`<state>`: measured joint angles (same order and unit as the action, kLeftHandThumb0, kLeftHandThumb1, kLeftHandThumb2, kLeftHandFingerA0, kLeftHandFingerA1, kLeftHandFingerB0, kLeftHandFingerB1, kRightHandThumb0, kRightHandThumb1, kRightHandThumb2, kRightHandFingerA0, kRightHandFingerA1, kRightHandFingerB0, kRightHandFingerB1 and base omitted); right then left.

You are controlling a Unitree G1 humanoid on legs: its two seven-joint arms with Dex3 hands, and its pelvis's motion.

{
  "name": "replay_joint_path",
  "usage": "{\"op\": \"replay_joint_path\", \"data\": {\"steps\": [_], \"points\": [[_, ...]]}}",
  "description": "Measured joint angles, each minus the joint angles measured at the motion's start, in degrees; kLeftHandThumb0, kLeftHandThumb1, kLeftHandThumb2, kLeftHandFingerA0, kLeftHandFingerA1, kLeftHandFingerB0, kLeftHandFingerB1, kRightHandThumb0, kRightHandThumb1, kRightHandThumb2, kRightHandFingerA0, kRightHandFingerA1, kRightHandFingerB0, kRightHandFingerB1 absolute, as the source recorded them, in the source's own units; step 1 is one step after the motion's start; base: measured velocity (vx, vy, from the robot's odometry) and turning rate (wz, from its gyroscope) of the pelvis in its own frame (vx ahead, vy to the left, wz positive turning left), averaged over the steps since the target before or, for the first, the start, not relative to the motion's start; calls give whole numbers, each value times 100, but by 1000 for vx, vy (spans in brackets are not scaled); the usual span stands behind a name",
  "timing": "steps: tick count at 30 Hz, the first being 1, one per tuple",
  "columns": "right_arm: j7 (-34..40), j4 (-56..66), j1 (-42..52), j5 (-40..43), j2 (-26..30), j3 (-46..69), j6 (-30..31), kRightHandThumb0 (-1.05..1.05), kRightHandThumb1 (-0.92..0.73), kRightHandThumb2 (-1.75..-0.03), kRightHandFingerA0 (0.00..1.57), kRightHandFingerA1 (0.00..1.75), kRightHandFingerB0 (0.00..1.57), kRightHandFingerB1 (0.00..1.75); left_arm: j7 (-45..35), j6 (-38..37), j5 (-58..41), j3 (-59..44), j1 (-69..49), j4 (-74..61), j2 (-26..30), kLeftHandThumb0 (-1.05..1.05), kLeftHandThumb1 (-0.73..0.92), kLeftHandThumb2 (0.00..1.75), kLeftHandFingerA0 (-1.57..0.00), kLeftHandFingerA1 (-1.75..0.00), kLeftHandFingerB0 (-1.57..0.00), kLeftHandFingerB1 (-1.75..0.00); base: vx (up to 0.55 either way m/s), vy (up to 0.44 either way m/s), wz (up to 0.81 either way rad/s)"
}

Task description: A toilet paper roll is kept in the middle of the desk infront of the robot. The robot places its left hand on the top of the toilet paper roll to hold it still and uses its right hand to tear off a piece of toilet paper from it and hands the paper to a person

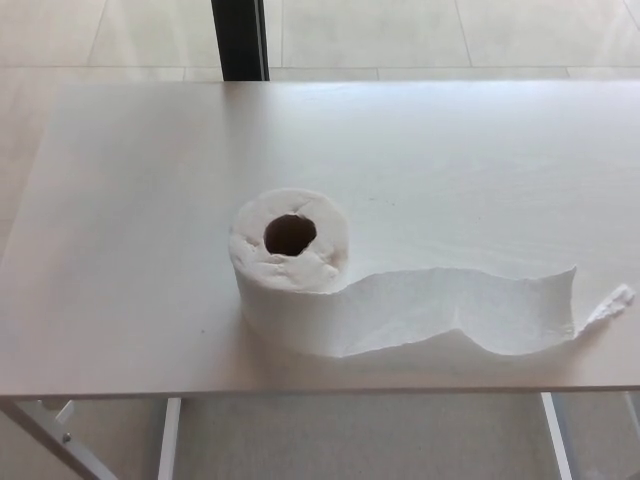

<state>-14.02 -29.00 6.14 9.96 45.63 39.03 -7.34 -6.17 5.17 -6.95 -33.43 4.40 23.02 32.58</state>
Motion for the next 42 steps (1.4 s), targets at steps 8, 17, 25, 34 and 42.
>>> {"op": "replay_joint_path", "data": {"steps": [8,17,25,34,42], "points": [[-2,1466,-602,-29,-297,-734,136,-51,-58,-58,35,48,36,33,50,225,200,769,1276,-1236,-80,-57,79,64,-38,-54,-39,-47,0,0,0],[-71,2967,-1274,-216,-885,-2307,388,-55,-57,-58,31,63,39,40,26,480,807,2495,2354,-2605,-364,-50,56,99,-45,-67,-38,-59,0,0,0],[-85,3429,-1405,-566,-1269,-3418,575,-52,-58,-58,39,64,42,40,38,600,1418,3968,2429,-3074,-834,-50,76,62,-42,-57,-44,-49,0,0,0],[-84,3464,-1452,-943,-1437,-4129,727,-48,-58,-57,43,63,45,40,66,601,2101,5135,2429,-3109,-1025,-50,75,62,-41,-55,-43,-45,0,0,0],[-84,3464,-1459,-1216,-1437,-4452,834,-50,-61,-58,44,58,51,40,67,602,2717,5883,2424,-3099,-991,-56,73,61,-41,-59,-40,-45,0,0,0]]}}
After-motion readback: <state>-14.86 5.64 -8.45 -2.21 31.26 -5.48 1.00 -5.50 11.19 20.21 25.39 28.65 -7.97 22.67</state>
